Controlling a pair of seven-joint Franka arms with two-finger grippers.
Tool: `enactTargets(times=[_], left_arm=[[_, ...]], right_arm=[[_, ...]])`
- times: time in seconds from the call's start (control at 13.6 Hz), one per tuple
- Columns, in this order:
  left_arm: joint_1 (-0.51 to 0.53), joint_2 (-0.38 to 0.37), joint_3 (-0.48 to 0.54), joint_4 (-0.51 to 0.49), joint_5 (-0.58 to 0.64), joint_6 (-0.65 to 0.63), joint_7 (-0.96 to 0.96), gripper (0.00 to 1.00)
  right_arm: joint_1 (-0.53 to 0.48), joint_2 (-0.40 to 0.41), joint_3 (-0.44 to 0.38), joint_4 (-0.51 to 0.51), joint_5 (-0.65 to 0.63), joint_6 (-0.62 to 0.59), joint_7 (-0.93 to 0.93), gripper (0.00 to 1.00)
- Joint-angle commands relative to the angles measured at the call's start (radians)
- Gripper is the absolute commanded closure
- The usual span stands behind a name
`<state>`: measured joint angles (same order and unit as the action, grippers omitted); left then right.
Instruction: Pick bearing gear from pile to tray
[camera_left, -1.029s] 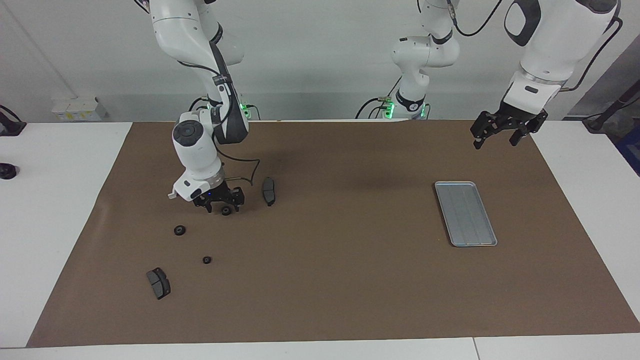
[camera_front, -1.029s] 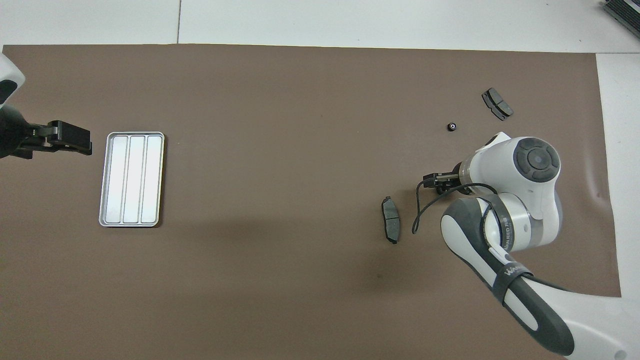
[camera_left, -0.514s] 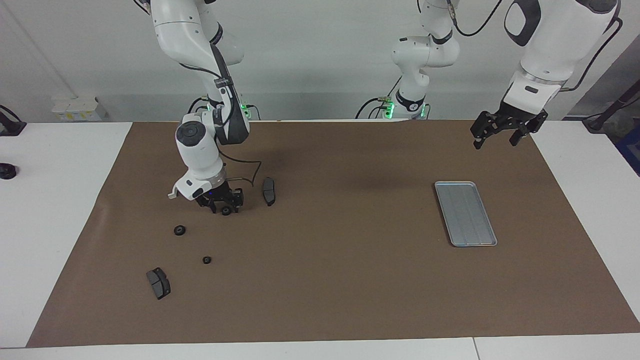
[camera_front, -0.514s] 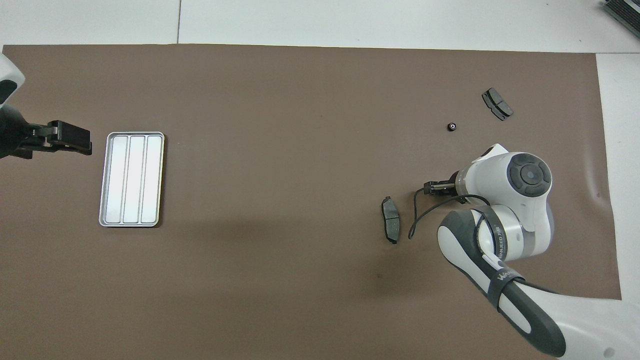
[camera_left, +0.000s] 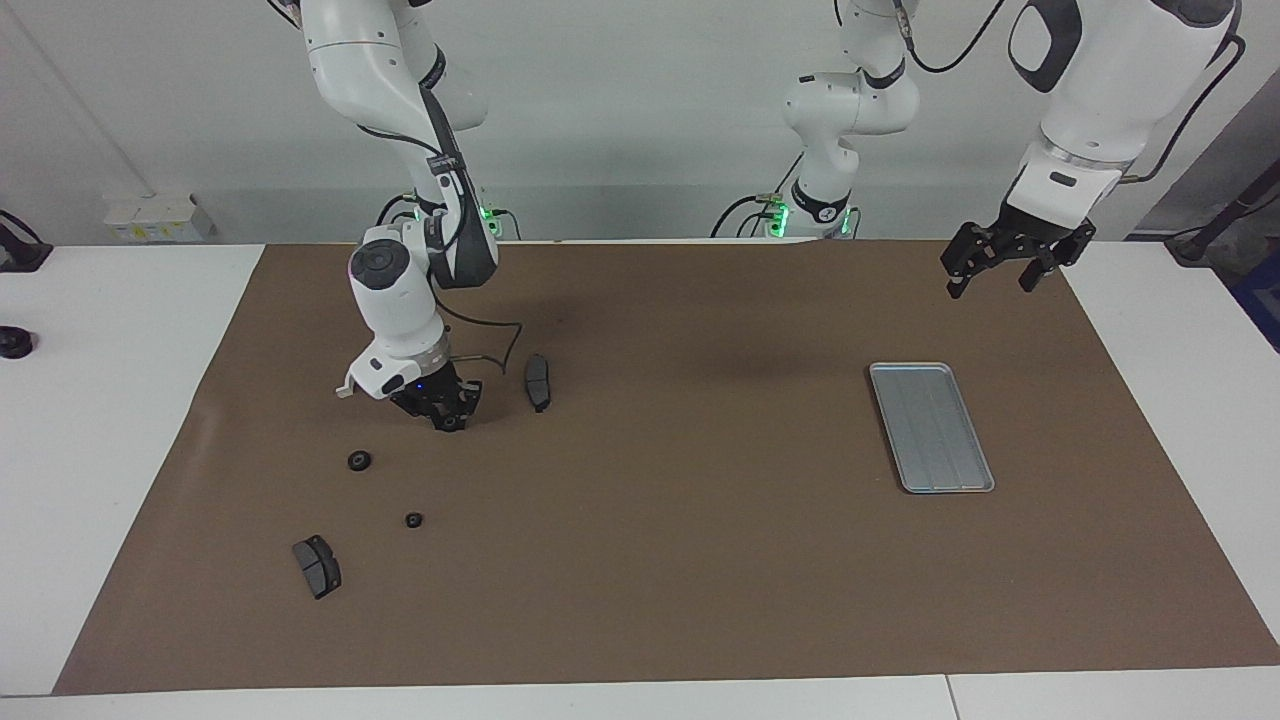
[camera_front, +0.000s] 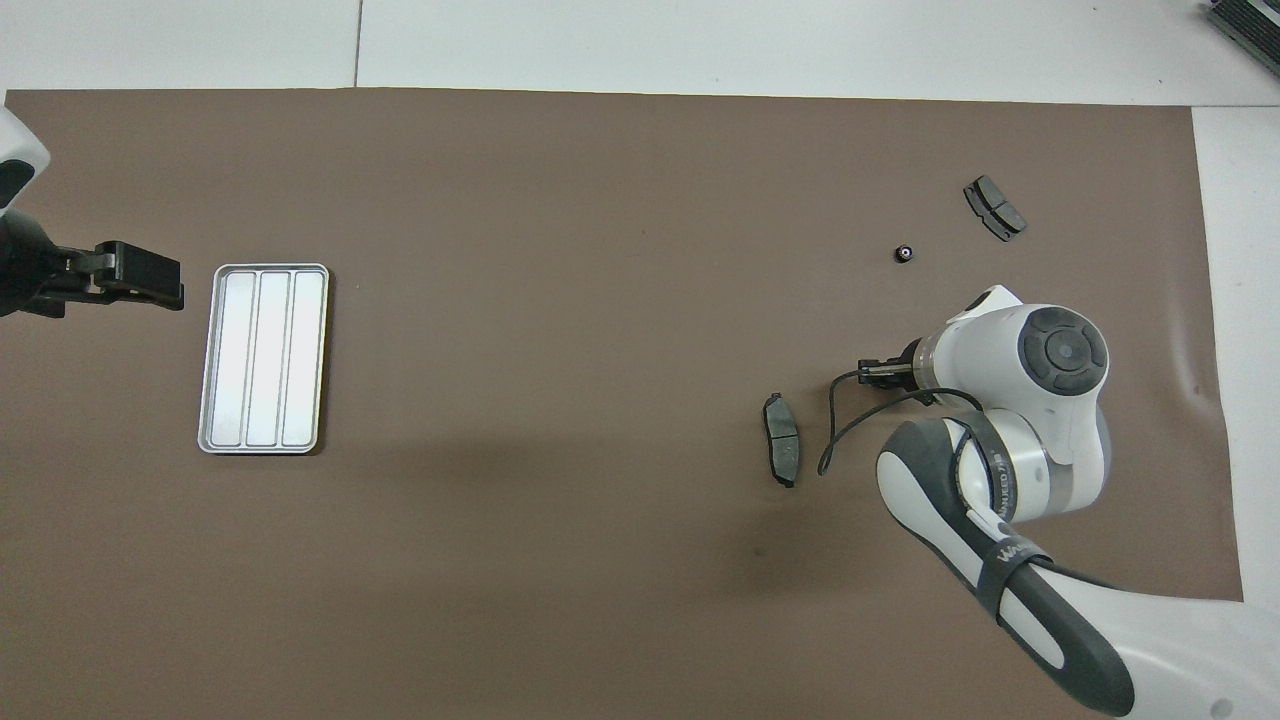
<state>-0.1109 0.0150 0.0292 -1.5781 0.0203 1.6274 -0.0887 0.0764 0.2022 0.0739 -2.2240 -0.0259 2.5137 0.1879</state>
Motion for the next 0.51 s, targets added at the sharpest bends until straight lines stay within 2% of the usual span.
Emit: enactTargets(times=[0.0,0.44], left_arm=[[0.002,-0.027,0.0,-0.034,0.013,0.014,0.004,0.0],[0.002,-0.027,-0.002,-0.034,0.013,0.014,0.004,0.0]], right_arm=[[0.02,-0.006,0.006,0.07,-0.017,-0.057,0.093,1.0],[0.193,0.048,0.006,0.243,-0.016,-0.122,0.318,1.0]])
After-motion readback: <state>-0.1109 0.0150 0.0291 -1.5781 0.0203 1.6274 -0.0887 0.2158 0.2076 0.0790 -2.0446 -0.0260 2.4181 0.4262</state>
